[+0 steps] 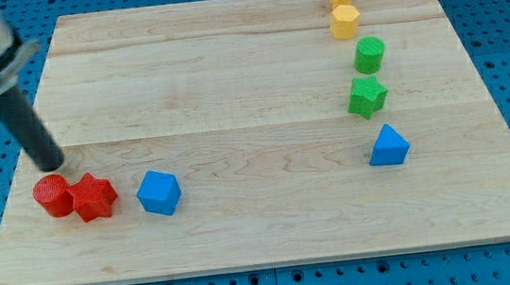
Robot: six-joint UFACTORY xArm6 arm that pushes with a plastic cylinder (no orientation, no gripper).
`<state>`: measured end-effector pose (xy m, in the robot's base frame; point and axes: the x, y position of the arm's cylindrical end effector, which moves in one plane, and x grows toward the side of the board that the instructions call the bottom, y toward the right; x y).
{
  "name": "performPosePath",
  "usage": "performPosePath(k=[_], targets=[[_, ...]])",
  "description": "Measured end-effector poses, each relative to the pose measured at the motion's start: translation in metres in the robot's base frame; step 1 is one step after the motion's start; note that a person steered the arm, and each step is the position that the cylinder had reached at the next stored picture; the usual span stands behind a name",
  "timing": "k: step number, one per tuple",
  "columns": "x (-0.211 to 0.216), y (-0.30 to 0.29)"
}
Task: Place the red blocks and the blue cube in a horizontal line
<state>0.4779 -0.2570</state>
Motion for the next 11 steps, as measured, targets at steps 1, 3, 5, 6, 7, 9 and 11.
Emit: performPosePath(k=[1,3,5,6,7,9,11], targets=[[0.025,-0.001],[0.037,0.072],[0.049,0.150],[0.052,0.183],[0.059,0.221],[0.073,0.273],[0.113,0.299]])
